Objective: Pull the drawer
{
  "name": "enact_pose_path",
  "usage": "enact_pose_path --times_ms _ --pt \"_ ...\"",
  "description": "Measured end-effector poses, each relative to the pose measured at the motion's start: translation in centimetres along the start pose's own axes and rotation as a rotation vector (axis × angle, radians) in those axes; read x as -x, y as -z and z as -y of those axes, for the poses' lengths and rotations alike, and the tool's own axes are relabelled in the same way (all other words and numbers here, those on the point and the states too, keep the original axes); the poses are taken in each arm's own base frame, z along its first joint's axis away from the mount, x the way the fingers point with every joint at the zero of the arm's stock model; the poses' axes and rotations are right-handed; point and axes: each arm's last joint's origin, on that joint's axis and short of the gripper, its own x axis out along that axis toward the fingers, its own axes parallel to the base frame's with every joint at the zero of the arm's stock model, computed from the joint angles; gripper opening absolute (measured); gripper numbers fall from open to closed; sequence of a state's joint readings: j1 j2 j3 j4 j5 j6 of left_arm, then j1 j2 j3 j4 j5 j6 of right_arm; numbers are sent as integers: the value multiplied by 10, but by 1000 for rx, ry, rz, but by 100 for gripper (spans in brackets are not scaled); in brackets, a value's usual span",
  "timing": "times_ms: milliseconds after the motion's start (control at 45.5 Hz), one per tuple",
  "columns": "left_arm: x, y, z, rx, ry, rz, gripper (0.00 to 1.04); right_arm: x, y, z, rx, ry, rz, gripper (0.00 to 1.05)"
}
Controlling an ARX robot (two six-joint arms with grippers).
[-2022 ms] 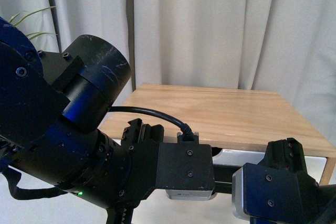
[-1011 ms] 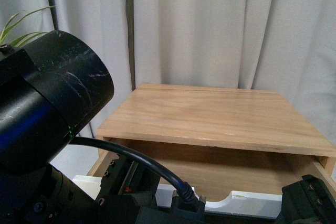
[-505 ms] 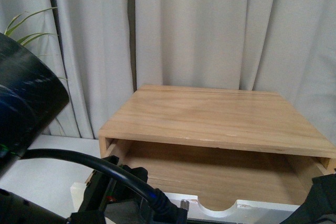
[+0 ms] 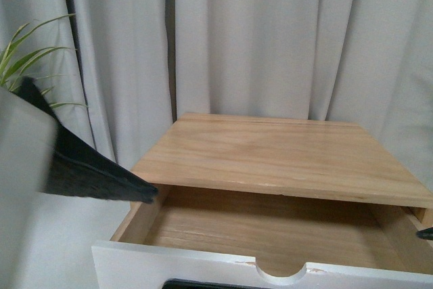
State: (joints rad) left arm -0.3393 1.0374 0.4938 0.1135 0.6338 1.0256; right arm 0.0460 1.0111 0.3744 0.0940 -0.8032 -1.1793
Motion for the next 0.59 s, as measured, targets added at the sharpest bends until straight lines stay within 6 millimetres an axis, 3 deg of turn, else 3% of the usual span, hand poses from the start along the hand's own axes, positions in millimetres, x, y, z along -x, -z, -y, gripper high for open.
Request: enact_pose_path --times_ms 176,352,593 --pt "29 4 11 32 -149 4 99 21 3 -6 -33 105 4 96" --pt "57 8 37 90 -243 14 99 50 -3 -9 -75 244 5 96" --pt "84 -2 60 151 -458 25 99 82 -6 -14 -148 429 -24 96"
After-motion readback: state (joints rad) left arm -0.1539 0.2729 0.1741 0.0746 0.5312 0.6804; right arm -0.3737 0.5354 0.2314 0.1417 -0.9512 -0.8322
